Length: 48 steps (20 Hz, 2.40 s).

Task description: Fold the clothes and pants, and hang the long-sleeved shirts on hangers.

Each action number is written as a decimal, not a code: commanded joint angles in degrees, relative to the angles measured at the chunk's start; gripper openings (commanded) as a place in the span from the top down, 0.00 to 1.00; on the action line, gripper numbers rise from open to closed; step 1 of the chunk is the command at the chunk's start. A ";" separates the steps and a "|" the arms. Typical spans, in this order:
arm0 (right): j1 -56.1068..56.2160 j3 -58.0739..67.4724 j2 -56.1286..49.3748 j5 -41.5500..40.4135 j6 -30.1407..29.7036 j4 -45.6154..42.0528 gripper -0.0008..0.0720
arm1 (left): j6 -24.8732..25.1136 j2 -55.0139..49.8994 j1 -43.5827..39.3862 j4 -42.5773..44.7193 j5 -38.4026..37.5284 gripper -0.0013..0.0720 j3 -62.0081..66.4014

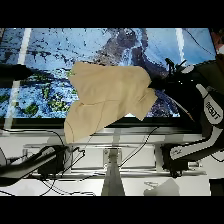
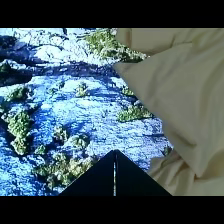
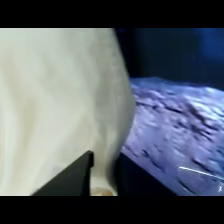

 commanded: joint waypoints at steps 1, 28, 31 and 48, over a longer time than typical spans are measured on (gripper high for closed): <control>3.06 0.46 -0.39 1.18 -5.46 4.31 0.90 | 2.19 0.04 3.23 -1.55 -0.28 0.96 -4.35; 3.37 29.53 12.81 -6.43 10.75 -18.36 0.97 | -5.53 -10.99 -53.42 -37.07 19.85 0.32 -34.29; 3.37 29.53 12.81 -6.27 10.75 -18.32 0.97 | -5.57 -15.67 -60.87 -37.99 19.93 0.33 -31.50; 3.37 29.62 13.44 -3.72 10.75 -18.10 0.97 | -11.98 -20.98 -65.55 -37.92 32.74 0.96 -17.94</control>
